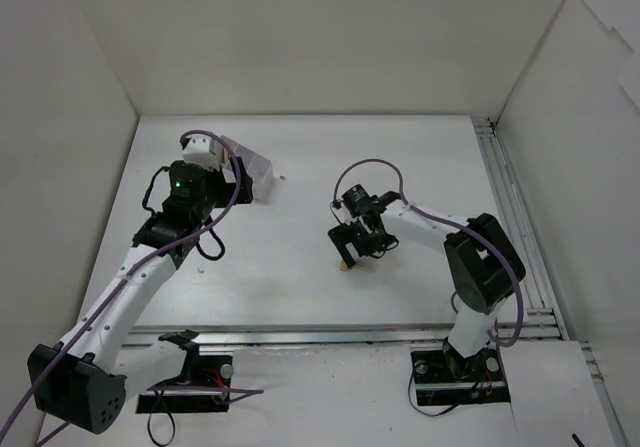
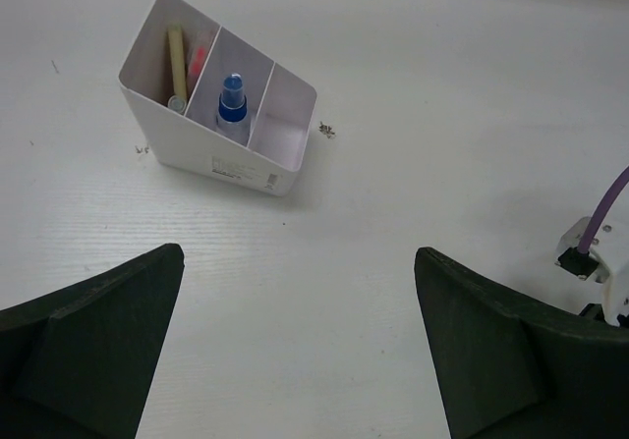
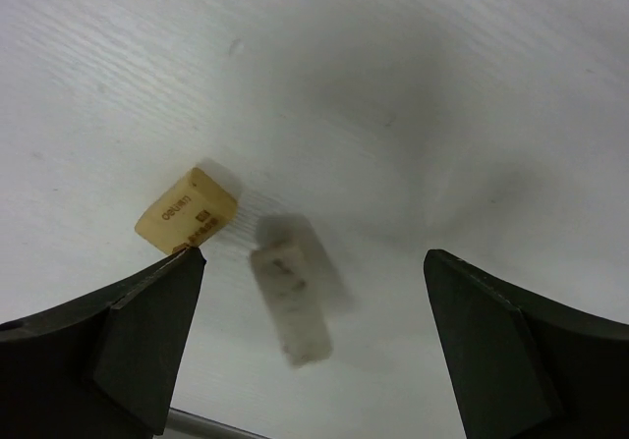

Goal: Sort the stationery into containers
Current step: Move the stationery to the center of the board, then pick up the stationery from the center of the board.

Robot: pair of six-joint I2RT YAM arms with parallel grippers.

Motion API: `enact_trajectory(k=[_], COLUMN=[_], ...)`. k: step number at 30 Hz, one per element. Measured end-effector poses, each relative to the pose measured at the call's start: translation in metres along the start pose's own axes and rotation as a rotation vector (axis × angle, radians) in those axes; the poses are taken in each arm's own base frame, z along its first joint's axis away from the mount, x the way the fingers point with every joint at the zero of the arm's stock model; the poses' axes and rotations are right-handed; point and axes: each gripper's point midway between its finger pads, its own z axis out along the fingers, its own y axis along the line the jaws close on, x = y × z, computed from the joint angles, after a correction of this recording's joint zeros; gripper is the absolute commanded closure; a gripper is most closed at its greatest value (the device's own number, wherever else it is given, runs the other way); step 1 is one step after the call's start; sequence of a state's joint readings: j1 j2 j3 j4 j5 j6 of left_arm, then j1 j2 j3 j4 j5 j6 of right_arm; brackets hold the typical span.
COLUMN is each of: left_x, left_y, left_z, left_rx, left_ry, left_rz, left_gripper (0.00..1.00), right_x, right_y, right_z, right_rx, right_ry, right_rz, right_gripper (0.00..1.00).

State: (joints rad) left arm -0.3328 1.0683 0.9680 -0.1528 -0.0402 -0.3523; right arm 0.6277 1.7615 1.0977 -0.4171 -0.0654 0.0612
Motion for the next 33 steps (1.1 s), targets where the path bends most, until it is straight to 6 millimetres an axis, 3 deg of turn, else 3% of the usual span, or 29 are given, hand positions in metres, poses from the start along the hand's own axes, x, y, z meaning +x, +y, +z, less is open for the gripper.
enact_trajectory(k=[6,12,20,24,26,27,29,30,33], left_x=[0.002,0.001,-0.004,-0.003,-0.003,-0.002,-0.001,-0.001,-0.001], left_y=[0.002,0.003,0.000,-0.003,-0.006,-0.007,-0.008,-0.009,-0.009], left_z=[0.002,0.002,-0.003,-0.004,-0.004,-0.004,-0.004,-0.004,-0.004], left_rx=[-0.011,-0.018,0.002,0.019,0.034,0.043,0.050,0.051,0.052], left_ry=[0.005,0.002,-0.014,-0.010,-0.006,-0.003,0.000,0.000,0.000], left_rz=[0.001,0.003,0.006,0.007,0.007,0.007,0.007,0.007,0.007], left_gripper=[0.00,0.00,0.00,0.00,0.00,0.00,0.00,0.00,0.00], right_x=[-0.004,-0.008,0.035,0.048,0.048,0.047,0.044,0.043,0.038], right_y=[0.027,0.039,0.033,0.026,0.023,0.021,0.020,0.019,0.018], right_z=[0.005,0.003,-0.006,-0.007,-0.006,-0.005,-0.003,-0.002,0.001], right_rx=[-0.151,-0.213,-0.151,-0.093,-0.059,-0.045,-0.013,0.003,0.051], right_ry=[-0.009,-0.044,-0.031,-0.034,-0.046,-0.054,-0.069,-0.076,-0.089], right_rz=[0.012,0.026,0.148,0.202,0.212,0.214,0.214,0.212,0.204], right_gripper=[0.19,0.19,0.17,0.21,0.28,0.41,0.58,0.76,0.87])
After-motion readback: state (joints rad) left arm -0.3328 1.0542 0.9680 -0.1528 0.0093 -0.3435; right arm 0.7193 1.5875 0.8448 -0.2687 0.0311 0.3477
